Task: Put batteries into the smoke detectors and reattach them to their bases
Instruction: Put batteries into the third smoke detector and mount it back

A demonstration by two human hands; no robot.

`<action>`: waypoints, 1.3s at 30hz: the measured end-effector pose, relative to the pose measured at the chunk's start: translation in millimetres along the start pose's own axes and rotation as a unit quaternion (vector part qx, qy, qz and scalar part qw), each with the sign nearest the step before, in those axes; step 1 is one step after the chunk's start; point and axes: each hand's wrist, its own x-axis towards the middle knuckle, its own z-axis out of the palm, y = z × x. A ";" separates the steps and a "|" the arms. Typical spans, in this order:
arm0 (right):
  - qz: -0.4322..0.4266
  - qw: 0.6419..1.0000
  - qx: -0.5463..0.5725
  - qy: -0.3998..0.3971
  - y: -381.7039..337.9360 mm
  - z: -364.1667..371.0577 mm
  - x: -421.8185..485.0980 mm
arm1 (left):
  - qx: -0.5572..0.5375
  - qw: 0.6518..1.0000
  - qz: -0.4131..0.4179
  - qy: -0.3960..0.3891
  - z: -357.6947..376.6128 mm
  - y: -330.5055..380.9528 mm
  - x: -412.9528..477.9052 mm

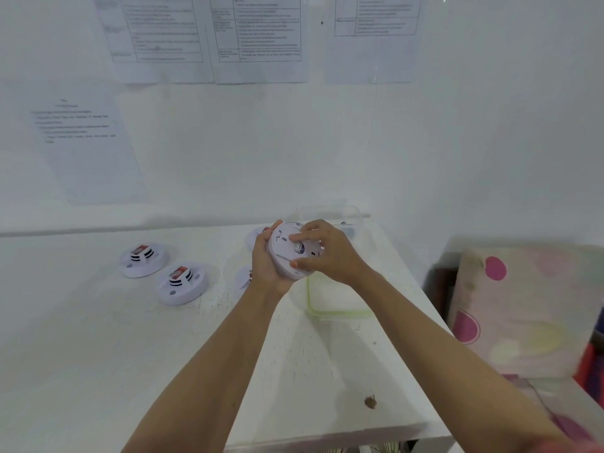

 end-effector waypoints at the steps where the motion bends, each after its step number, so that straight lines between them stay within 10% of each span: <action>1: 0.004 1.000 0.006 0.001 0.7 -0.3 0.3 | 0.001 1.000 -0.001 0.001 0.5 0.4 -0.4; 22: 0.011 0.998 -0.029 0.049 -1.0 15.4 2.2 | 0.019 0.998 0.048 0.035 13.5 -1.8 2.3; 39: 0.207 0.890 0.407 0.011 2.8 19.4 30.1 | 0.388 0.894 0.171 0.147 23.9 9.1 -6.5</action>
